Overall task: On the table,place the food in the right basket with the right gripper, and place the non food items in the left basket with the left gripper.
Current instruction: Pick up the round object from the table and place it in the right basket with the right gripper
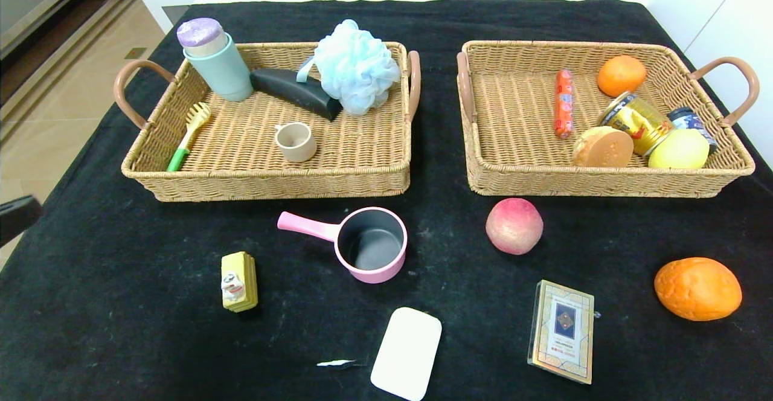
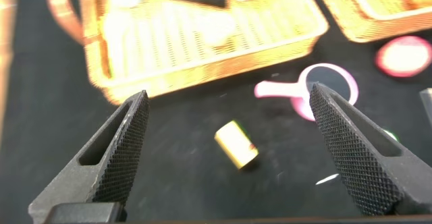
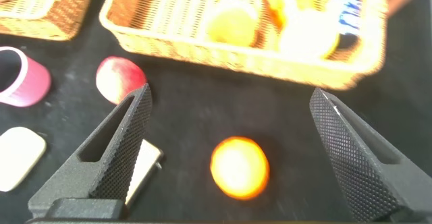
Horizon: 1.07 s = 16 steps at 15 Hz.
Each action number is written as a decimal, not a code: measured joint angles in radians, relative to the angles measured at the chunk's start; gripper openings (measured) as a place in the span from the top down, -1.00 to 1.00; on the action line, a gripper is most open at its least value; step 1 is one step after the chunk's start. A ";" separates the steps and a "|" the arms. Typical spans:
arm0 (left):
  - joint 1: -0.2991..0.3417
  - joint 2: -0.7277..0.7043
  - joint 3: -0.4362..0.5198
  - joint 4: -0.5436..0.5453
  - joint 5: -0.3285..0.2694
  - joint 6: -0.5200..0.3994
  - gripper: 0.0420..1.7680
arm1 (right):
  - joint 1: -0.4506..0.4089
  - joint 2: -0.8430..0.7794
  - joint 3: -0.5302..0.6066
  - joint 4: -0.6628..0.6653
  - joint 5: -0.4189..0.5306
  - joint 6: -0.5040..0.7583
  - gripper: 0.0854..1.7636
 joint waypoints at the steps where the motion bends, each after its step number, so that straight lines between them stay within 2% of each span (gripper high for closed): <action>1: -0.001 0.046 -0.028 0.000 -0.027 0.000 -0.94 | 0.020 0.041 -0.026 0.000 0.002 0.001 -0.94; 3: -0.027 0.137 -0.085 -0.001 -0.061 0.000 -0.94 | 0.074 0.123 -0.067 0.000 0.000 0.001 -0.94; 5: -0.084 0.217 -0.137 -0.003 -0.068 0.000 -0.94 | 0.123 0.191 -0.093 -0.001 -0.004 0.001 -0.94; 7: -0.157 0.290 -0.177 -0.003 -0.068 0.004 -0.94 | 0.190 0.249 -0.111 -0.002 -0.049 0.001 -0.94; 12: -0.331 0.402 -0.242 -0.003 -0.061 0.011 -0.94 | 0.343 0.351 -0.142 -0.009 -0.122 0.002 -0.94; 16: -0.411 0.436 -0.247 0.002 -0.058 0.011 -0.94 | 0.439 0.421 -0.186 0.001 -0.171 0.002 -0.94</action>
